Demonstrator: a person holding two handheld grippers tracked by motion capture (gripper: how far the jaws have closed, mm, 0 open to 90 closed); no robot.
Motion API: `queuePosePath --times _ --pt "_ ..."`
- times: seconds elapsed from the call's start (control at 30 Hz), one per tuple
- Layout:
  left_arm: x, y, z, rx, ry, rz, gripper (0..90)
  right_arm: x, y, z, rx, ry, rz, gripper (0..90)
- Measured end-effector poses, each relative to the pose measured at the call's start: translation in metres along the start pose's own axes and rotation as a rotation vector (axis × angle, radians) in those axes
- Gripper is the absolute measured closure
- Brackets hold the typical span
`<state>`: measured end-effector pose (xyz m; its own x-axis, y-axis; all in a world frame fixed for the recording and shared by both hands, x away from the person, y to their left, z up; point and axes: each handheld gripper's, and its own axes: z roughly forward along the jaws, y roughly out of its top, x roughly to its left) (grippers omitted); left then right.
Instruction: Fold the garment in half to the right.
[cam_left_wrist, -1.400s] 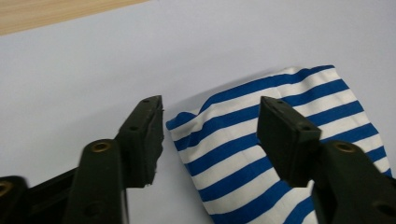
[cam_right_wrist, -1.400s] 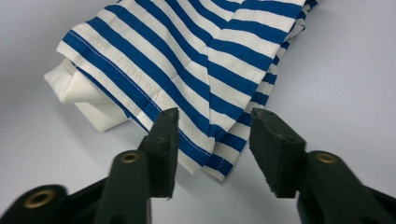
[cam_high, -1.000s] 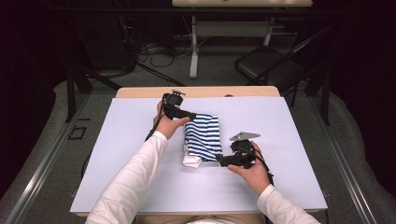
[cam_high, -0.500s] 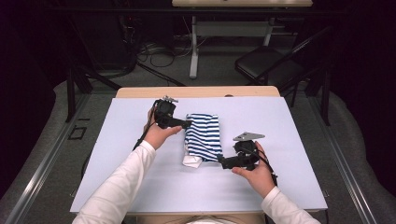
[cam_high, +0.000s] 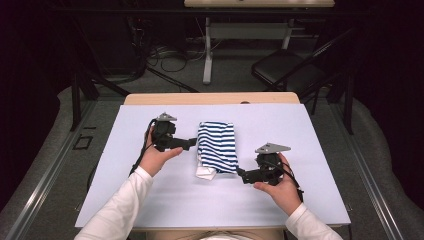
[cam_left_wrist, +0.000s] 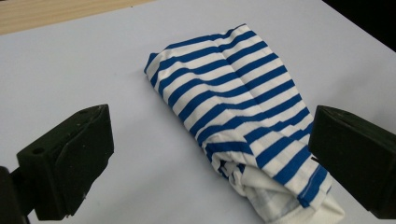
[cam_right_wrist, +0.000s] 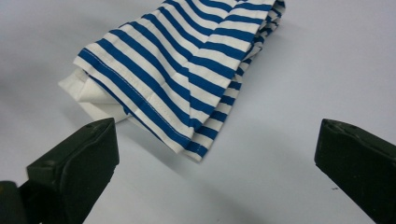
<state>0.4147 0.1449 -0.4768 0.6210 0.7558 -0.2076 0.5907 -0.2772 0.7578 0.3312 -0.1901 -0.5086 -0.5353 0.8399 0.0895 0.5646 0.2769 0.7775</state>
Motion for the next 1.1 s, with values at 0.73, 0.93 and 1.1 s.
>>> queuePosePath --times 0.73,0.93,1.1 --pt "0.006 -0.067 -0.040 -0.110 0.026 -0.025 0.3 -0.030 -0.022 -0.027 -0.087 -0.041 0.069 0.0" --pt "0.010 -0.076 -0.043 -0.132 0.022 -0.057 0.3 -0.043 -0.028 -0.027 -0.090 -0.068 0.107 0.0" --pt "0.016 -0.083 -0.044 -0.160 0.041 -0.069 0.3 -0.050 -0.033 -0.027 -0.094 -0.083 0.144 0.0"
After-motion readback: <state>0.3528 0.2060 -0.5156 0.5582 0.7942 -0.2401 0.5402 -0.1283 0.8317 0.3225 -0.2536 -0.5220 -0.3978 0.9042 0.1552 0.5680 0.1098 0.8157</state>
